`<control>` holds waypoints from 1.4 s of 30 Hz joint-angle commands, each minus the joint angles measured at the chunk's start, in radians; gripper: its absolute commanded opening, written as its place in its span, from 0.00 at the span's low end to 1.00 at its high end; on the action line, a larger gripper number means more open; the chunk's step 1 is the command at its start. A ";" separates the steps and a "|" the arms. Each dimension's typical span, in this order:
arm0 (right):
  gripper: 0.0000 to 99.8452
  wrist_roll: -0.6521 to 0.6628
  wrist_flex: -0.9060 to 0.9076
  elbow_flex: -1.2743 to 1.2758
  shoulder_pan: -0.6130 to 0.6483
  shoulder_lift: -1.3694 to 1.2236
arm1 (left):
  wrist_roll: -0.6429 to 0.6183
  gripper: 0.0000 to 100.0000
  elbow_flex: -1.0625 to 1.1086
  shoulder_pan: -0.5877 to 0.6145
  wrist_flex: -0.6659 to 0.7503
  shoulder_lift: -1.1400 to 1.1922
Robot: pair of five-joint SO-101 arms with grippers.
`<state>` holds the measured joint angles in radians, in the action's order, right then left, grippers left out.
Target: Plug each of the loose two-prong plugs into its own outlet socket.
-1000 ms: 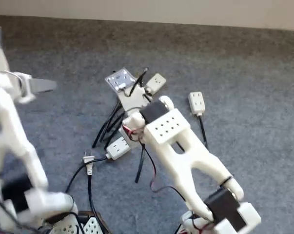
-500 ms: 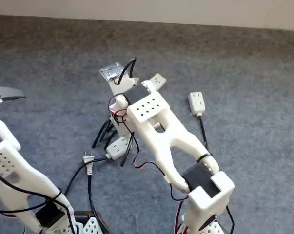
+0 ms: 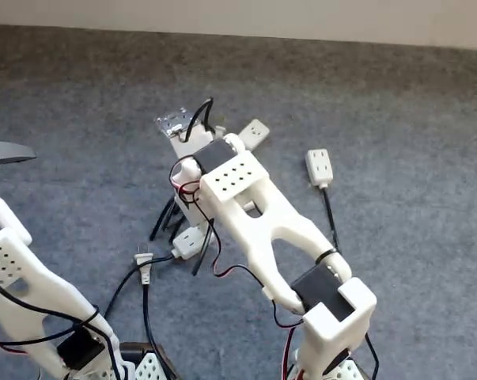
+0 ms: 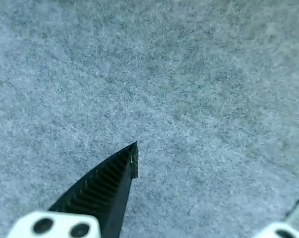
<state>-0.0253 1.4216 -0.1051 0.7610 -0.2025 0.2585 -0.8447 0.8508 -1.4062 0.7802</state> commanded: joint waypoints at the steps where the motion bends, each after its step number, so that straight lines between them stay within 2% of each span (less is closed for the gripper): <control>1: 0.01 -0.009 0.002 -0.050 0.007 0.016 | 0.005 0.49 -0.039 0.007 -0.006 -0.010; 10: 0.01 -0.005 -0.013 -0.018 0.004 0.010 | 0.005 0.49 -0.039 0.007 -0.008 -0.010; 21: 0.01 -0.003 -0.185 0.197 0.007 0.012 | 0.005 0.49 -0.041 0.004 -0.008 -0.016; 26: 0.01 -0.003 -0.266 0.298 0.013 0.012 | 0.005 0.49 -0.044 -0.022 -0.052 -0.018; 30: 0.01 0.002 -0.226 0.298 0.013 0.030 | 0.005 0.49 -0.044 -0.045 -0.083 -0.018; 33: 0.01 0.071 -0.151 0.262 0.018 0.068 | 0.005 0.49 -0.064 -0.061 -0.114 -0.018; 35: 0.05 0.086 -0.111 0.242 0.018 0.113 | 0.008 0.49 -0.101 -0.070 -0.161 -0.018; 40: 0.26 0.092 -0.044 0.229 0.018 0.242 | 0.075 0.49 -0.228 -0.133 -0.339 -0.018; 42: 0.31 0.121 -0.030 0.228 0.015 0.300 | 0.078 0.49 -0.245 -0.163 -0.362 -0.019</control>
<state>0.0621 1.3663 0.1619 0.7702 -0.0184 0.3184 -1.0104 0.7572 -1.6886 0.7802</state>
